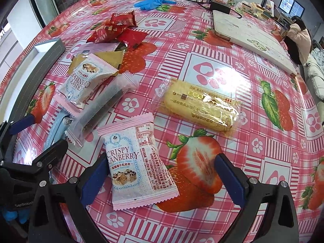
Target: Organize snacks
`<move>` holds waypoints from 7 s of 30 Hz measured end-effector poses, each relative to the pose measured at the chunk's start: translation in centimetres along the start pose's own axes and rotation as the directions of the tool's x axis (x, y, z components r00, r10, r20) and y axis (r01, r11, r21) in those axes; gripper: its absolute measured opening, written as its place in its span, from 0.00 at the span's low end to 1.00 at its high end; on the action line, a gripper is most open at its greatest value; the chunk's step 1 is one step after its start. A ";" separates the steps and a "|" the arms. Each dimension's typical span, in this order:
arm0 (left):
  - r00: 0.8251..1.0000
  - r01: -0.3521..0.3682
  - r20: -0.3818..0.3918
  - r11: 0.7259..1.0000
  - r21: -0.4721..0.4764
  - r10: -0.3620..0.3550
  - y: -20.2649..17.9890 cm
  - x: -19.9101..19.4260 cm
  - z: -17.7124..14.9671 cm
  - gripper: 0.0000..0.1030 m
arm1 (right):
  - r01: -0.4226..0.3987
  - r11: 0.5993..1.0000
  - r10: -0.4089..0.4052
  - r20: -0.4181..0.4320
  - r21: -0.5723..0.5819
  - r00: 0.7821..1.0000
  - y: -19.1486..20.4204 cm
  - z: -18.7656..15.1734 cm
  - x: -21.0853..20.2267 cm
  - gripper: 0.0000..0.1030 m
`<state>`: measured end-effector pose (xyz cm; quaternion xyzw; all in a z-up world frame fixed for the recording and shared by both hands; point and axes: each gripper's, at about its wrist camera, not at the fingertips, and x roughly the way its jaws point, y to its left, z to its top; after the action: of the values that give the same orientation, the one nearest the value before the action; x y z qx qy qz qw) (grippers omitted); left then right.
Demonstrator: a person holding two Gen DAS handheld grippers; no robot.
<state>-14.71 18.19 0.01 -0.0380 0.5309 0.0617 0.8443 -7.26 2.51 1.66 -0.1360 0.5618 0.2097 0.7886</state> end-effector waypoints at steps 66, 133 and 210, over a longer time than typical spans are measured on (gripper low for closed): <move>0.991 0.014 0.131 0.944 -0.330 0.031 23.8 -3.1 -2.3 0.47 | -0.336 0.906 0.345 -0.013 -0.257 0.939 27.9 12.6 -2.3 0.44; 0.980 0.093 0.158 0.980 0.176 -0.122 -1.5 0.4 -0.6 1.00 | 0.124 0.943 -0.178 0.152 0.310 0.972 -5.7 -4.0 -1.2 1.00; 0.977 0.095 0.172 0.980 0.176 -0.126 -1.6 0.4 -0.6 1.00 | 0.125 0.943 -0.193 0.203 0.308 0.960 -5.3 -5.0 -1.4 1.00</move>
<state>-14.87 16.53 -0.65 0.0091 0.4515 -0.0267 0.8918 -9.22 -4.59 1.26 -0.0380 0.4783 0.0741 0.8743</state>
